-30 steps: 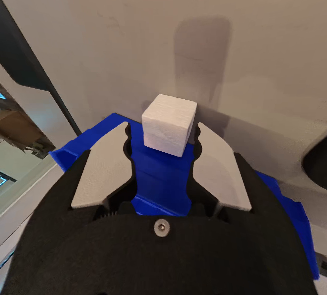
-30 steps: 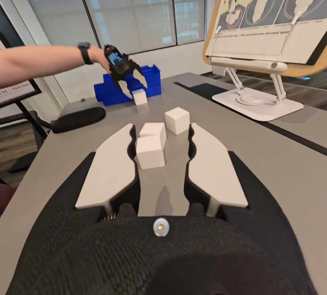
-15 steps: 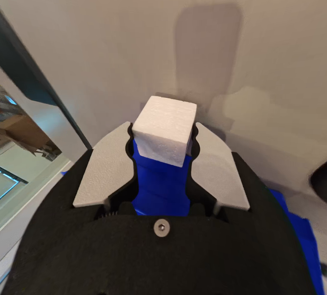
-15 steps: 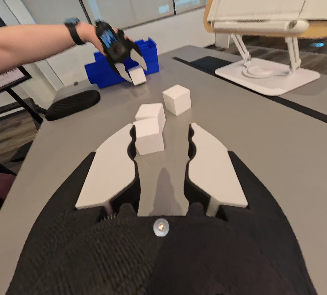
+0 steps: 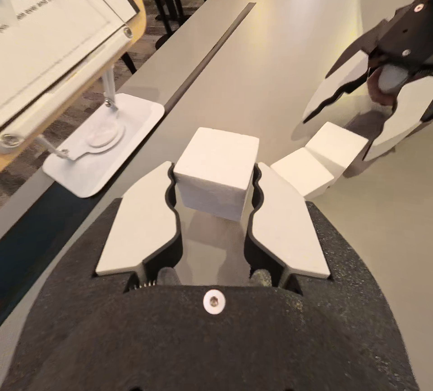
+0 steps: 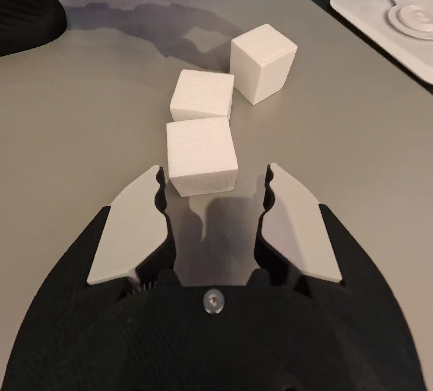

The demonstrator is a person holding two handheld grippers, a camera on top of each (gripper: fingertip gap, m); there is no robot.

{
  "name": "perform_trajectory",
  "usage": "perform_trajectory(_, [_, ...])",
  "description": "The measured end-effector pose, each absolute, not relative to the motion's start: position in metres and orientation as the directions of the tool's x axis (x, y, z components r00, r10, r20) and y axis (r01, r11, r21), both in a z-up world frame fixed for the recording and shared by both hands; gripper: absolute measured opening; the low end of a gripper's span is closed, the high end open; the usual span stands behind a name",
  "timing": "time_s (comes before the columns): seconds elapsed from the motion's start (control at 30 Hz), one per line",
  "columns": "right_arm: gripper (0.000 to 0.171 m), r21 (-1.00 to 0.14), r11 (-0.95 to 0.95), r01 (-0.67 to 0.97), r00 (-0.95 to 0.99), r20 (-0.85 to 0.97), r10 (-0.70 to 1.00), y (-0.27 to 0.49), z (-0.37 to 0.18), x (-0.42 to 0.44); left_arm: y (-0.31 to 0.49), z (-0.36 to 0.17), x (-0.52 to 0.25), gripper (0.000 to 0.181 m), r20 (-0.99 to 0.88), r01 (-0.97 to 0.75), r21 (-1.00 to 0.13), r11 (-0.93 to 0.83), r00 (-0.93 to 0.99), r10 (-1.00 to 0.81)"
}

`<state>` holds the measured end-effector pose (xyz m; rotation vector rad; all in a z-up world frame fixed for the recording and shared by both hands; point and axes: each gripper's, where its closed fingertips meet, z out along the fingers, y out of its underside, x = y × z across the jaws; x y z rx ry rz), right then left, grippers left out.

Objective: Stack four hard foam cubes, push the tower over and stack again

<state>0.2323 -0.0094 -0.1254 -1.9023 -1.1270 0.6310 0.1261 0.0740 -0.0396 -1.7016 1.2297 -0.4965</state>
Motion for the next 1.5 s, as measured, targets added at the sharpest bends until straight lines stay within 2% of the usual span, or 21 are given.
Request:
perform_trajectory(0.17, [0.081, -0.809, -0.302, 0.504, 0.463, -0.043, 0.885, -0.009, -0.141, 0.228, 0.080, -0.051, 0.149, 0.063, -0.163, -0.466, -0.883, -0.057, 0.418, -0.894])
perform_trajectory(0.2, [0.076, -0.808, -0.301, 0.507, 0.453, -0.047, 0.890, -0.010, -0.142, 0.226, 0.082, -0.051, 0.150, 0.063, -0.150, -0.455, -0.888, -0.067, 0.424, -0.893])
perform_trajectory(0.23, [0.062, -0.806, -0.297, 0.512, 0.440, -0.051, 0.897, -0.012, -0.143, 0.225, 0.084, -0.051, 0.152, 0.063, -0.138, -0.441, -0.895, -0.072, 0.426, -0.894])
perform_trajectory(0.27, [0.059, -0.805, -0.298, 0.514, 0.435, -0.055, 0.899, -0.013, -0.143, 0.224, 0.085, -0.051, 0.155, 0.063, -0.125, -0.425, -0.902, -0.073, 0.419, -0.899])
perform_trajectory(0.43, [0.059, -0.802, -0.300, 0.516, 0.424, -0.065, 0.903, -0.016, -0.137, 0.237, 0.093, -0.059, 0.160, 0.063, -0.078, -0.394, -0.914, -0.100, 0.413, -0.907])
perform_trajectory(0.77, [0.059, -0.884, -0.318, 0.342, 0.492, -0.120, 0.862, -0.004, -0.101, 0.266, 0.098, -0.072, 0.160, 0.063, -0.068, -0.385, -0.917, -0.106, 0.414, -0.908])
perform_trajectory(1.4, [0.059, -0.820, -0.333, 0.465, 0.470, -0.090, 0.878, -0.010, -0.128, 0.263, 0.097, -0.078, 0.160, 0.063, -0.052, -0.353, -0.929, -0.113, 0.426, -0.903])
perform_trajectory(1.5, [0.059, -0.821, -0.329, 0.467, 0.468, -0.086, 0.879, -0.010, -0.128, 0.264, 0.097, -0.080, 0.158, 0.073, -0.067, -0.365, -0.925, -0.106, 0.431, -0.900])
